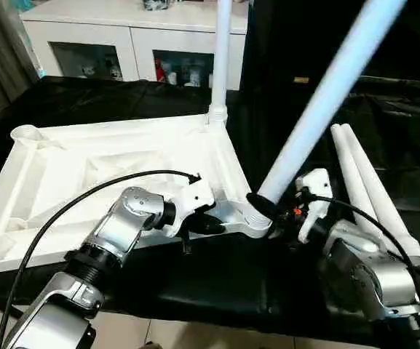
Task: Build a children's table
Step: Insert table leg to table base
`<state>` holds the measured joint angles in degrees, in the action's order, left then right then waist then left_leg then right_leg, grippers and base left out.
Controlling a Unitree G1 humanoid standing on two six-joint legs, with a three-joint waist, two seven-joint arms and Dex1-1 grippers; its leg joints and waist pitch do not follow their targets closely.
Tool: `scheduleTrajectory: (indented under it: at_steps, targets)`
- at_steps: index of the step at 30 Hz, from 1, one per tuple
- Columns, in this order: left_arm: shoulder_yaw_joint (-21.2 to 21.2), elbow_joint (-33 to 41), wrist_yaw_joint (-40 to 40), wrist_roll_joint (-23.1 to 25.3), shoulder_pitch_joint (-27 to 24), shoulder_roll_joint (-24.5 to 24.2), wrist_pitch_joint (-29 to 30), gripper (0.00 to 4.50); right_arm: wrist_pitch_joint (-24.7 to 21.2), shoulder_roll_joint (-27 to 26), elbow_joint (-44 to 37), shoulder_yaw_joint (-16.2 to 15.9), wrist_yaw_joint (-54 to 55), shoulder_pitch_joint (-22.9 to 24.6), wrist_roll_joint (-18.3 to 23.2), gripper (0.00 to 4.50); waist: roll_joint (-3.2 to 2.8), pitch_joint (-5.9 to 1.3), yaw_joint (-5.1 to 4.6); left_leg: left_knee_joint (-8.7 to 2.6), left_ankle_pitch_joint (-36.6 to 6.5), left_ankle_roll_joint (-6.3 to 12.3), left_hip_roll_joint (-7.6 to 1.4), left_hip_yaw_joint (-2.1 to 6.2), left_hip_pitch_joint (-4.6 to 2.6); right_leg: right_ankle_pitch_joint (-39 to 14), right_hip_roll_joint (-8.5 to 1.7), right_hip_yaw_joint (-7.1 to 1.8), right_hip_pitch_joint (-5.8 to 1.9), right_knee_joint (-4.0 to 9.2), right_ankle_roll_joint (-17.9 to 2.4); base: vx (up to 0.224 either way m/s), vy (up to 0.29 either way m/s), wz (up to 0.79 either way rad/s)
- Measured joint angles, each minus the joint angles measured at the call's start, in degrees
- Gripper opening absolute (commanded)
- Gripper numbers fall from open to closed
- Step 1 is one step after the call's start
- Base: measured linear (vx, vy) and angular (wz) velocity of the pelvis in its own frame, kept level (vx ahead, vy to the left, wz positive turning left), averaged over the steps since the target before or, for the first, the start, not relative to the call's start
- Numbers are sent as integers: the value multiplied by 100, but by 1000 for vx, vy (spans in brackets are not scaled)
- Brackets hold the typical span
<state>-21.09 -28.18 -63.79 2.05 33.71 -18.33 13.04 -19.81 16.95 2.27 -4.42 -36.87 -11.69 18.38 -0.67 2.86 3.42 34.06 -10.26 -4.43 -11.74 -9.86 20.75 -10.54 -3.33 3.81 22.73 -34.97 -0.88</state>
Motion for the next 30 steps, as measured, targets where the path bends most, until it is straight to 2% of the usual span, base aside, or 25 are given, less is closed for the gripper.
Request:
scheduleTrajectory:
  at_steps: [6,12,17,22,28,30]
  targets:
    - [-1,-55,-6,-3,5,-15,-48,0,-85,151,19,-205,-100,-161,-132,191,20,-1,-2,-8,0,0,0,-1,-29,-6,0,-1,-21,2,10,0,0,0]
    - [-1,-54,-46,-8,0,-30,-45,0,-91,156,160,-238,-240,-200,-205,191,56,-13,-3,-17,0,0,1,-1,-31,-10,0,-1,-22,5,15,0,0,0]
    - [-1,-48,-132,-22,-16,-56,-70,0,27,154,283,-233,-366,-204,-173,191,68,-21,-7,-24,-1,-1,1,-1,-34,-11,0,-1,-25,12,17,0,0,0]
    - [10,181,-520,-233,-234,-303,-172,0,174,194,276,-258,-882,-84,-2,191,70,-23,-22,-51,-2,-2,3,-3,-49,-25,1,0,-33,18,15,0,0,0]
    - [-12,272,-897,-280,-363,-496,-384,0,335,369,237,-384,-1420,28,75,191,73,-25,-15,-59,-3,-3,3,-2,-75,-31,1,4,-63,32,17,0,0,0]
    - [-42,298,-993,-282,-386,-566,-474,0,526,495,246,-518,-1578,37,56,191,73,-25,-11,-59,-3,-3,3,-2,-77,-31,0,4,-68,39,17,0,0,0]
